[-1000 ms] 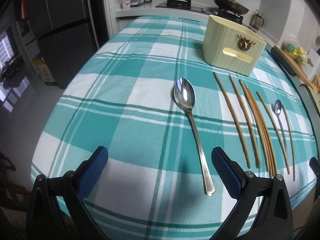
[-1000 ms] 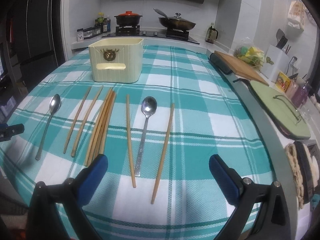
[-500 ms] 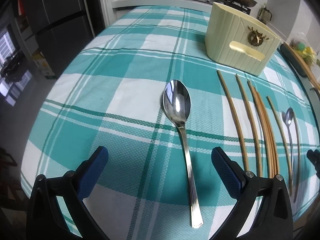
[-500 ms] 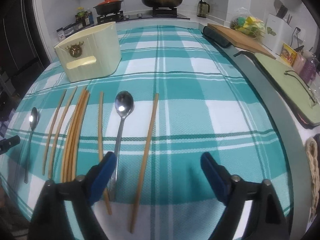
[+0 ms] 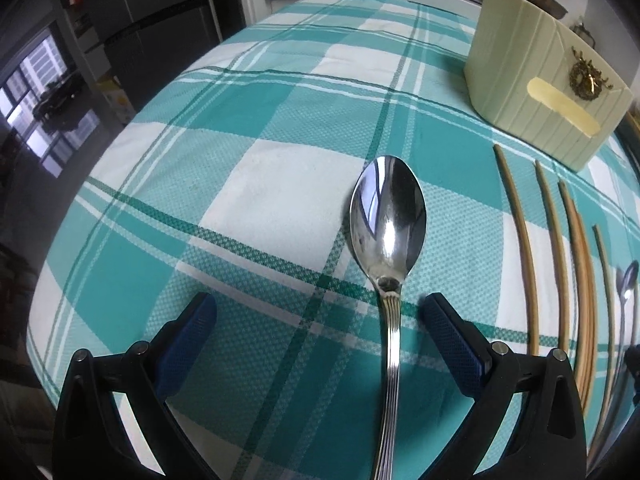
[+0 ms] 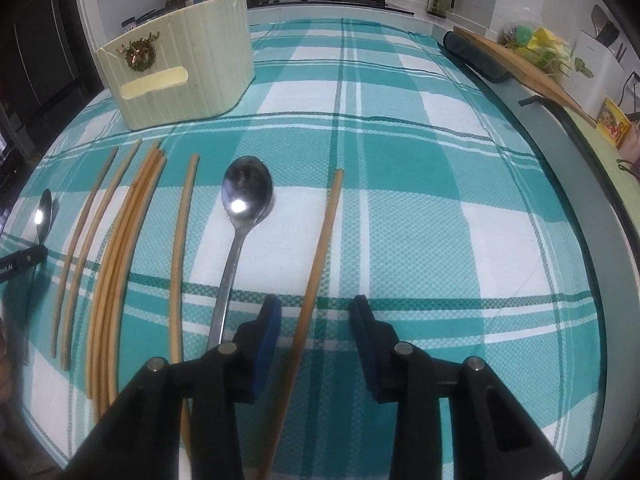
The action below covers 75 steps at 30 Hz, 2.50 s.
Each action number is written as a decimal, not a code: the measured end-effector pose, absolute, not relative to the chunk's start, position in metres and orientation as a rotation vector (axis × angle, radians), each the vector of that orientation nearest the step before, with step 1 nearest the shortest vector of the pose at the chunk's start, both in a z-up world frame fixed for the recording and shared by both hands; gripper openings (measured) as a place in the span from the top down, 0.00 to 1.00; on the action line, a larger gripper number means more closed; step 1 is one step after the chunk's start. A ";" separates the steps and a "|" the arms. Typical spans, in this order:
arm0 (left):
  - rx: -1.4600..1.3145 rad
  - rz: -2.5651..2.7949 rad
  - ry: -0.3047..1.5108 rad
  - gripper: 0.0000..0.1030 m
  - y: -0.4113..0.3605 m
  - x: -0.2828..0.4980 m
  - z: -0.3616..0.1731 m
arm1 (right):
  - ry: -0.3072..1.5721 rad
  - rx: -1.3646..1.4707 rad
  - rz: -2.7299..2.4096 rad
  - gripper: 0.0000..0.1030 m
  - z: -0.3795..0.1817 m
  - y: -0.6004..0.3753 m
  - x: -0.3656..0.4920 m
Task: Organize utensils
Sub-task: 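Close the left tool on the spoon handle while the right tool grasps the chopstick, then lift the spoon with the left tool while the right tool carries the chopstick to the holder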
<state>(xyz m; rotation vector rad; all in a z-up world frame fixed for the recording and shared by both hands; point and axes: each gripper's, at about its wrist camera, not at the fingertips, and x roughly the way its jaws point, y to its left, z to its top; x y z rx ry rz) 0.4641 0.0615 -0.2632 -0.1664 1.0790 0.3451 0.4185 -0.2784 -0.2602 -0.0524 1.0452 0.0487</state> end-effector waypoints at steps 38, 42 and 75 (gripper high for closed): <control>-0.168 -0.123 0.824 0.60 0.068 0.436 -0.168 | 0.845 0.085 0.160 0.94 -0.159 -0.284 0.426; -0.193 -0.138 0.786 0.60 0.073 0.421 -0.155 | 0.783 0.091 0.182 0.94 -0.138 -0.283 0.405; -0.257 -0.228 0.689 0.60 0.084 0.436 -0.063 | 0.572 0.083 0.255 0.94 -0.051 -0.259 0.397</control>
